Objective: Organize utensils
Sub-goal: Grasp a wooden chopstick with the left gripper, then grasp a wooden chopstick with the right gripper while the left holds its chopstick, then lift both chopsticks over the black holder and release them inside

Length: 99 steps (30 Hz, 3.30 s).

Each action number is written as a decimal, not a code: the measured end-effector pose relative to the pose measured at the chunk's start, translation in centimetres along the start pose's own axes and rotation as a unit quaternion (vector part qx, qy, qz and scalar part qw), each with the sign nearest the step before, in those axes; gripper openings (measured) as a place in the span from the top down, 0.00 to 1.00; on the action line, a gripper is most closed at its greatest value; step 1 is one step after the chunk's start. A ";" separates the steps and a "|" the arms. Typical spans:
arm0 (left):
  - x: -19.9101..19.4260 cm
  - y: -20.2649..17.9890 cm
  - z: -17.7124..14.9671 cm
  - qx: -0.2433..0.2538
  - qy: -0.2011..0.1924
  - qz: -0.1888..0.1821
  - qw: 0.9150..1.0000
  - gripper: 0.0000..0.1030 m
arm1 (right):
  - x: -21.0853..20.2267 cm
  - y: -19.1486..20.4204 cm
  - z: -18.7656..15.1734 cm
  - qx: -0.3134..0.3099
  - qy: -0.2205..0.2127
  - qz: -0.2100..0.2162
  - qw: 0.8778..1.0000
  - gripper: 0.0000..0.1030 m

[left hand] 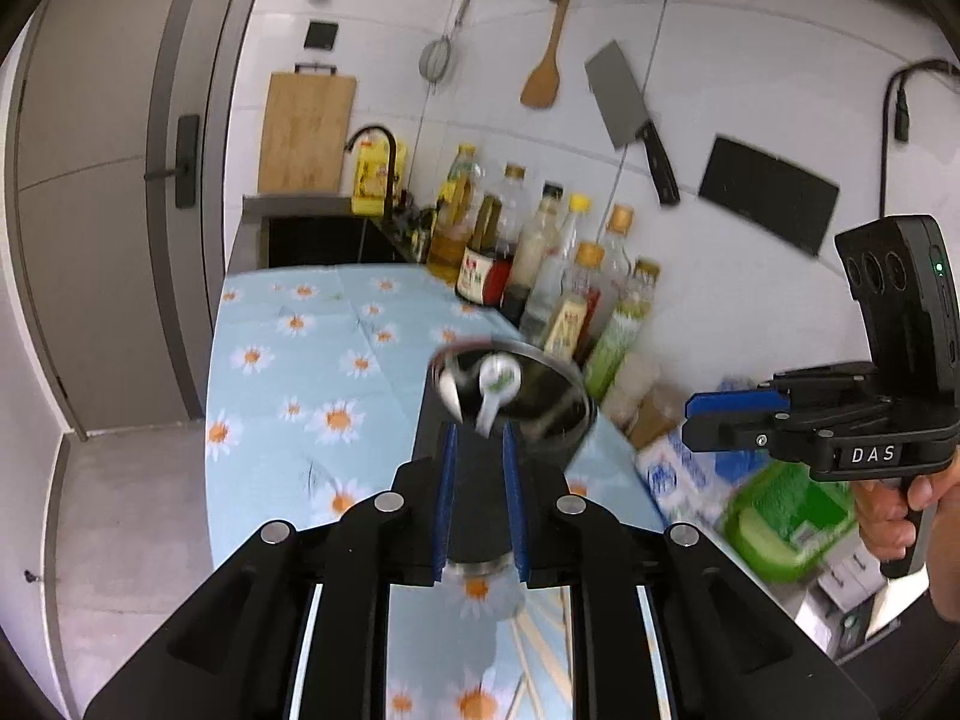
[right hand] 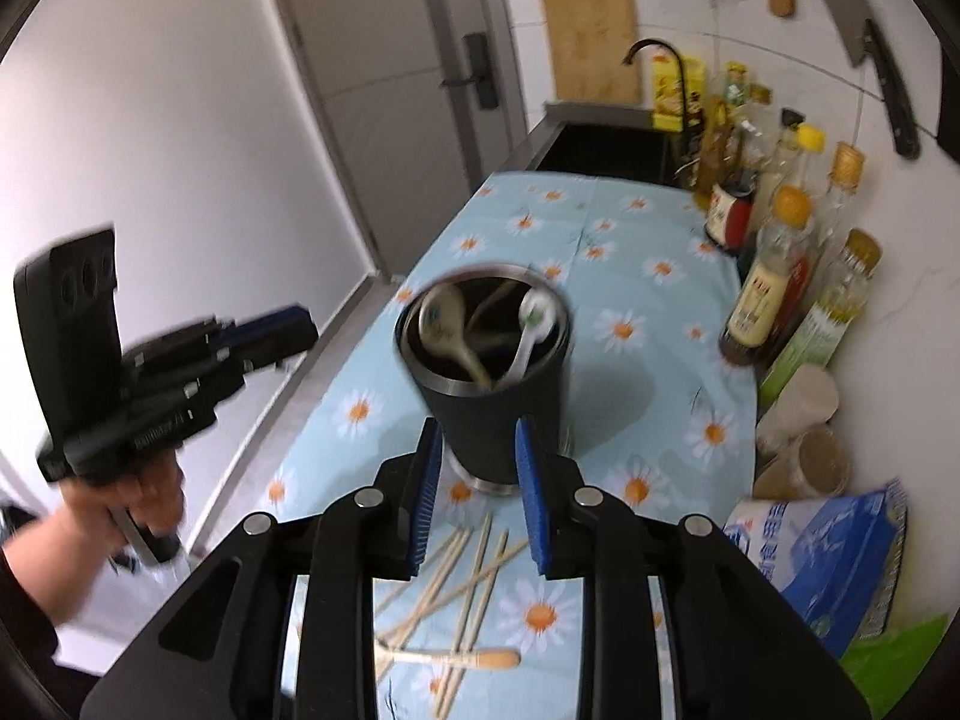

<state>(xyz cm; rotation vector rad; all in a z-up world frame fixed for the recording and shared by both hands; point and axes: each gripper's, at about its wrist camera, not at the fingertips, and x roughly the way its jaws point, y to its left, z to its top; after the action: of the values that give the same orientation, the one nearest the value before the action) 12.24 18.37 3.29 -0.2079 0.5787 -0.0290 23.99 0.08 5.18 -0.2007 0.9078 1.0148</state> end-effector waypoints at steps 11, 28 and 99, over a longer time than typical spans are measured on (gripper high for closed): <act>0.3 -0.8 -7.3 0.013 0.128 -0.011 0.992 0.85 | 3.4 0.4 -6.0 -0.006 0.081 0.024 0.996 0.72; 5.4 -2.3 -14.3 0.104 0.359 -0.006 0.928 0.75 | 5.0 -1.3 -12.1 0.112 0.106 0.076 0.985 0.72; 3.2 0.5 -11.6 0.000 0.317 -0.025 0.948 0.97 | 10.7 -4.1 -12.5 0.419 0.185 0.114 0.882 0.94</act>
<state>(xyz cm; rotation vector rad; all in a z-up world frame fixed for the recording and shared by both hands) 8.57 16.37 -8.01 -0.2124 1.2169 -0.1487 22.54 -1.97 -11.63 0.4730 1.6751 0.7178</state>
